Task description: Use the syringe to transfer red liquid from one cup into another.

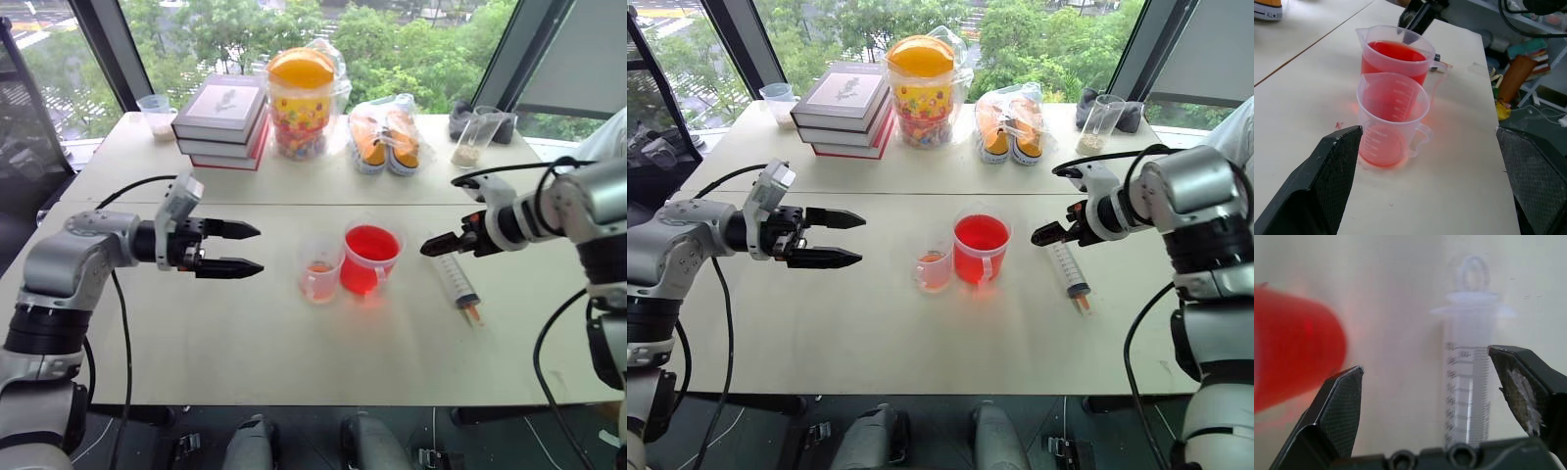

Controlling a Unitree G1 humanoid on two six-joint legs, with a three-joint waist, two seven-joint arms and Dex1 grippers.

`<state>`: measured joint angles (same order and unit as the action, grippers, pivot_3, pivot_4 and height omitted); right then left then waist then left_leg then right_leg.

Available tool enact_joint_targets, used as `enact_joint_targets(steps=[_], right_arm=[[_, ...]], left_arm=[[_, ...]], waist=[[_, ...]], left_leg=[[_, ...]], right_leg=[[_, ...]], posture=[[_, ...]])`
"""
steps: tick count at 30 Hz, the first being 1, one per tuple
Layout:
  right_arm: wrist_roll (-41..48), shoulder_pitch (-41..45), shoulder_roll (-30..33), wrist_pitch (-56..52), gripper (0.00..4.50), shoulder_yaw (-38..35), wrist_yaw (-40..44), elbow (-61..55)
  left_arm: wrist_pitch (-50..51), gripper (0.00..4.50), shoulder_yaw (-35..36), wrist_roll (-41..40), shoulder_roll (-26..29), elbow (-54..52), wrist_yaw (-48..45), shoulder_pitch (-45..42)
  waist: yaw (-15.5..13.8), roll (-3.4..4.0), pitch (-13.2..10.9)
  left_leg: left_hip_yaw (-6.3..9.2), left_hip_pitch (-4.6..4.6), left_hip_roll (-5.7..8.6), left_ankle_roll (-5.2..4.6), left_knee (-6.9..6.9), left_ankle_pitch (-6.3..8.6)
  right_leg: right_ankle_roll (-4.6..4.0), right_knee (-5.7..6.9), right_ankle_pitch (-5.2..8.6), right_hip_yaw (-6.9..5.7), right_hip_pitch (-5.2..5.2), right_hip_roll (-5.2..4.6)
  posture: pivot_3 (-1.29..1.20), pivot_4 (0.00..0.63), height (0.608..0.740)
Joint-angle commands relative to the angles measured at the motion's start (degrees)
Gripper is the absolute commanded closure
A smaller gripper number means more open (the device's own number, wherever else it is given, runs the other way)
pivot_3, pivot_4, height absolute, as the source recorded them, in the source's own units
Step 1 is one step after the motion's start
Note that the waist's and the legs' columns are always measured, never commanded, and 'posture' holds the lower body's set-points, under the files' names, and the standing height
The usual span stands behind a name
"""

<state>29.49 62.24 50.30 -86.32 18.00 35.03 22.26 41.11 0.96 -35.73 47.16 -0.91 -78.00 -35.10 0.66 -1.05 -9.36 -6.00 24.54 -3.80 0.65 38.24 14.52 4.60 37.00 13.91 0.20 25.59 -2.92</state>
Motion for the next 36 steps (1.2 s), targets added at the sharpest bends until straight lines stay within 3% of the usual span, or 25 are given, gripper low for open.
enact_joint_targets(steps=[1, 9, 17, 21, 24, 25, 31, 36], right_arm=[[-6.3, 3.9, -1.9, 5.8, 0.05, 3.0, 1.7, 9.5], [-14.9, 6.2, -5.7, 13.4, 0.05, 10.2, 11.1, 20.9], [-21.5, 7.9, -8.9, 16.8, 0.05, 11.7, 17.0, 27.0], [-23.5, 7.3, -10.0, 16.6, 1.34, 11.5, 18.6, 27.4], [-24.2, 6.3, -10.2, 15.1, 2.89, 11.8, 20.3, 25.9], [-24.3, 6.1, -10.1, 14.7, 3.10, 11.7, 20.6, 25.4], [-24.3, 5.9, -8.3, 11.2, 3.11, 8.3, 19.9, 21.5], [-23.0, 1.6, -4.1, 19.2, 3.11, -4.5, 13.5, 2.8]], left_arm=[[0.8, 0.00, 2.0, -1.8, 0.7, -4.0, 1.0, 1.5], [2.1, 0.00, 3.3, -3.6, 1.3, -7.1, 3.2, 3.7], [2.3, 0.00, 3.9, -4.0, 1.3, -8.5, 4.2, 4.7], [2.1, 0.00, 3.8, -4.0, 1.3, -8.7, 4.6, 4.7], [2.3, 0.00, 3.7, -4.4, 1.3, -8.5, 4.6, 4.3], [2.2, 0.00, 3.6, -4.4, 1.3, -8.4, 4.5, 4.2], [2.6, 0.00, 2.6, -4.4, 0.5, -7.6, 5.0, 2.8], [3.4, 0.00, 2.6, -4.5, -0.7, -6.7, 6.6, 1.4]], waist=[[0.2, 0.00, 0.0], [0.3, 0.00, 0.0], [0.4, 0.00, 0.0], [0.4, 0.01, 0.0], [0.4, 0.00, 0.0], [0.4, 0.00, 0.0], [0.3, 0.01, 0.0], [0.1, 0.02, 0.0]], left_leg=[[-0.01, -0.01, 0.00, 0.00, 0.00, 0.00], [0.03, -0.06, -0.01, 0.00, -0.01, 0.00], [0.03, -0.08, -0.02, 0.00, -0.01, 0.00], [0.02, -0.07, -0.01, 0.00, -0.01, 0.00], [0.03, -0.07, -0.01, 0.00, -0.01, 0.00], [0.03, -0.08, -0.01, 0.00, -0.01, 0.00], [0.04, -0.08, -0.01, 0.00, -0.01, 0.00], [0.03, -0.06, -0.01, 0.01, -0.01, 0.00]], right_leg=[[0.02, 0.00, -0.01, 0.01, 0.00, 0.00], [0.04, 0.10, -0.02, 0.00, -0.01, 0.04], [0.05, 0.12, -0.03, 0.01, 0.00, 0.07], [0.05, 0.12, -0.03, 0.01, -0.01, 0.06], [0.05, 0.12, -0.03, 0.01, -0.01, 0.06], [0.05, 0.11, -0.03, 0.00, -0.02, 0.06], [0.05, 0.12, -0.03, 0.00, -0.02, 0.06], [0.06, 0.10, -0.03, 0.00, -0.01, 0.05]], posture=[[0.00, 0.150, 0.740], [0.00, 0.150, 0.740], [0.00, 0.150, 0.740], [0.00, 0.150, 0.740], [0.00, 0.150, 0.740], [0.00, 0.150, 0.740], [0.00, 0.150, 0.740], [0.00, 0.150, 0.740]])
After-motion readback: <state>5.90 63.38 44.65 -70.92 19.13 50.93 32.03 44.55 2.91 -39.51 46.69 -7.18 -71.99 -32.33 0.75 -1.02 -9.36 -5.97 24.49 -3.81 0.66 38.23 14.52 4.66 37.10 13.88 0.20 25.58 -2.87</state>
